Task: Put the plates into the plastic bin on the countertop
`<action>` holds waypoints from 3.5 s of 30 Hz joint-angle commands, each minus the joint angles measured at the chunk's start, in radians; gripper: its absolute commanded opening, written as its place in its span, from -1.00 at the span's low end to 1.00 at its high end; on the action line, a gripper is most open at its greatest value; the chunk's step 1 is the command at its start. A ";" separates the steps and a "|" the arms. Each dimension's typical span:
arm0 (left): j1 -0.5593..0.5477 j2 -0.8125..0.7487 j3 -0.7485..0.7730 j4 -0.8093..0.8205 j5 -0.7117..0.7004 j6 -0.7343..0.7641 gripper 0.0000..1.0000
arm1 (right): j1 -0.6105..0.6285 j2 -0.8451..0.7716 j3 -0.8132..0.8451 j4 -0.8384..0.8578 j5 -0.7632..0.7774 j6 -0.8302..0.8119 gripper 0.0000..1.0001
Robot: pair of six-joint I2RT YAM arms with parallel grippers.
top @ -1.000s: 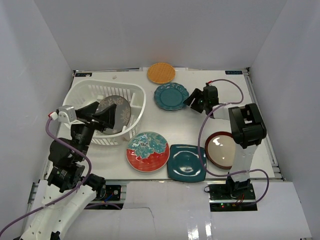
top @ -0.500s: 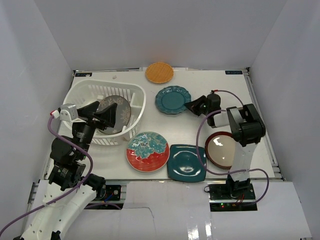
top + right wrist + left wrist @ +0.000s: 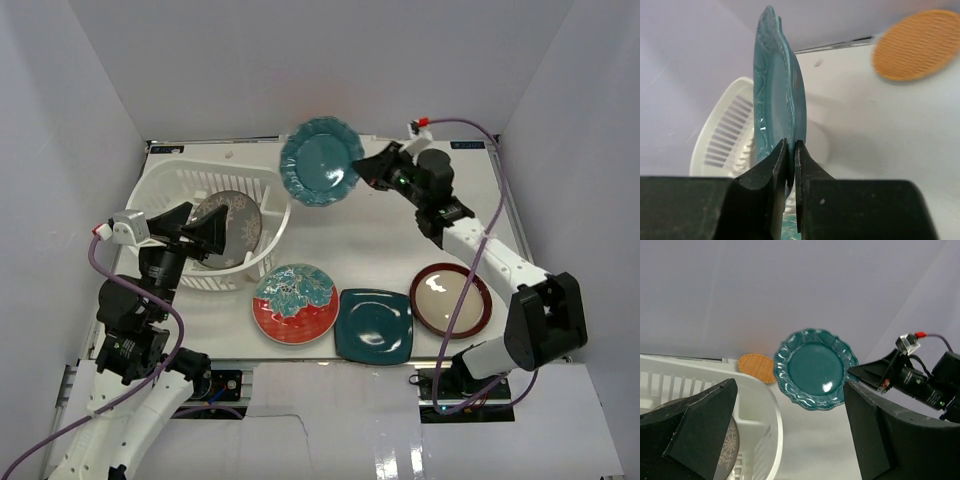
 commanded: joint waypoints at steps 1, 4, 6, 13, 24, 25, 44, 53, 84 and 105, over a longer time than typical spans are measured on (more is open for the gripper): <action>0.015 -0.003 -0.005 -0.006 0.016 -0.004 0.96 | 0.183 0.099 0.242 0.015 -0.033 -0.105 -0.84; 0.017 -0.003 -0.006 -0.006 0.005 0.001 0.96 | 0.254 0.253 0.442 -0.074 -0.016 -0.142 -0.85; 0.020 -0.003 -0.008 -0.006 0.002 0.004 0.96 | 0.314 0.328 0.546 -0.124 -0.005 -0.178 -0.85; 0.024 -0.006 -0.009 -0.005 0.010 0.003 0.96 | 0.427 0.675 0.976 -0.387 0.018 -0.258 -0.85; 0.024 -0.011 -0.009 -0.003 0.017 -0.001 0.96 | 0.483 0.820 1.090 -0.482 0.061 -0.252 0.14; 0.024 -0.011 -0.009 -0.003 0.019 0.001 0.96 | 0.483 0.813 1.084 -0.484 0.079 -0.258 0.29; 0.023 -0.013 -0.006 -0.003 0.049 -0.011 0.96 | 0.174 0.250 0.116 -0.428 -0.487 -0.537 0.38; 0.024 0.004 -0.008 -0.005 0.049 -0.013 0.96 | 0.176 0.483 0.186 -0.579 -0.565 -0.662 0.60; 0.024 0.004 -0.002 -0.008 0.020 0.002 0.96 | 0.332 0.469 0.203 -0.323 -0.768 -0.377 -0.84; 0.029 -0.028 0.123 -0.103 0.059 -0.036 0.96 | 0.323 0.367 0.609 -0.224 -0.544 -0.143 -0.84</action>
